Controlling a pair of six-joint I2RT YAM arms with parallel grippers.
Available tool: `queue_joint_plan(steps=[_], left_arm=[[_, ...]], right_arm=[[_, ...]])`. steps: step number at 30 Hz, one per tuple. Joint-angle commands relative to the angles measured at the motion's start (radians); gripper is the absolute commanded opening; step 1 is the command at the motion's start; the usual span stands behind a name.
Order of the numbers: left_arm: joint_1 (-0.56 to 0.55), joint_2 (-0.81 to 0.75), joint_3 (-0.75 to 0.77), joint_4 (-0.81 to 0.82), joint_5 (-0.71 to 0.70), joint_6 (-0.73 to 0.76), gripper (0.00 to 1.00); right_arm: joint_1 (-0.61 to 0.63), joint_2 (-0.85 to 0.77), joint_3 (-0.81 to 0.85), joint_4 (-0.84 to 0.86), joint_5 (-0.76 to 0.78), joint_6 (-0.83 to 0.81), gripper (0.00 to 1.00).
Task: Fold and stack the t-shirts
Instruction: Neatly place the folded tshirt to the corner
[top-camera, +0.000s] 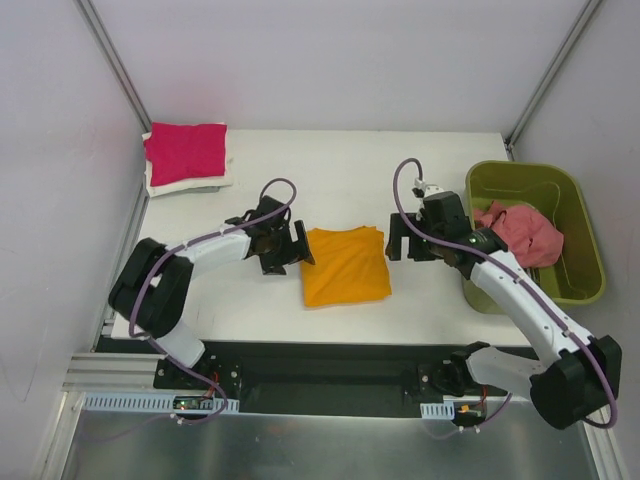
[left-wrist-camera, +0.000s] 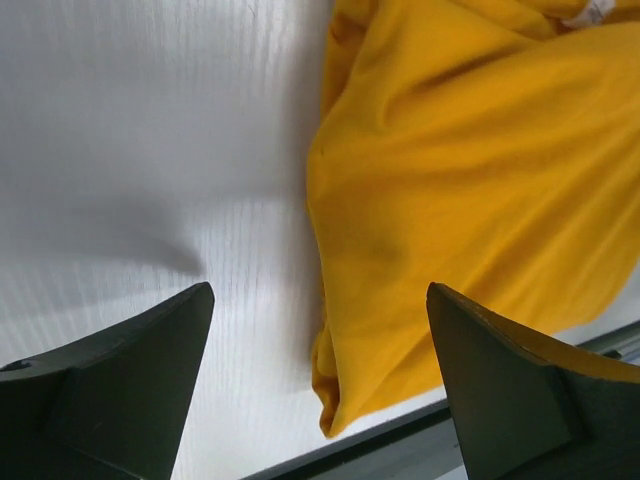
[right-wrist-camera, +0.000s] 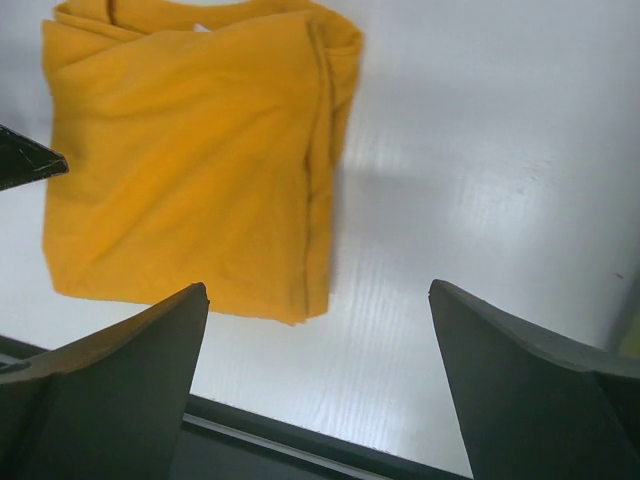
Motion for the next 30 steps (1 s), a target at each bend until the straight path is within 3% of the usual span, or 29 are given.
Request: queue_joint_plan(steps=[1, 3, 9, 12, 13, 21, 25, 30], left_arm=[[-0.019, 0.142, 0.113, 0.001, 0.022, -0.021, 0.81], [-0.036, 0.225, 0.170, 0.001, 0.037, -0.016, 0.63], [-0.078, 0.378, 0.274, 0.001, 0.081, -0.015, 0.38], [-0.104, 0.403, 0.308, -0.022, 0.023, -0.005, 0.14], [-0.111, 0.408, 0.320, -0.035, 0.002, 0.004, 0.00], [-0.115, 0.360, 0.460, -0.209, -0.303, 0.145, 0.00], [-0.103, 0.323, 0.529, -0.319, -0.518, 0.283, 0.00], [-0.031, 0.326, 0.636, -0.322, -0.684, 0.502, 0.00]], right_arm=[[-0.009, -0.119, -0.036, -0.057, 0.182, 0.039, 0.96], [-0.012, -0.137, -0.056, -0.079, 0.213, 0.030, 0.97], [-0.028, -0.159, -0.110, -0.091, 0.227, 0.020, 0.96], [-0.033, -0.156, -0.125, -0.074, 0.219, 0.013, 0.96], [-0.035, -0.156, -0.125, -0.069, 0.217, 0.005, 0.97], [-0.044, -0.156, -0.135, -0.033, 0.285, -0.032, 0.97], [-0.045, -0.173, -0.150, -0.013, 0.337, -0.033, 0.97], [-0.045, -0.176, -0.158, 0.004, 0.394, -0.058, 0.97]])
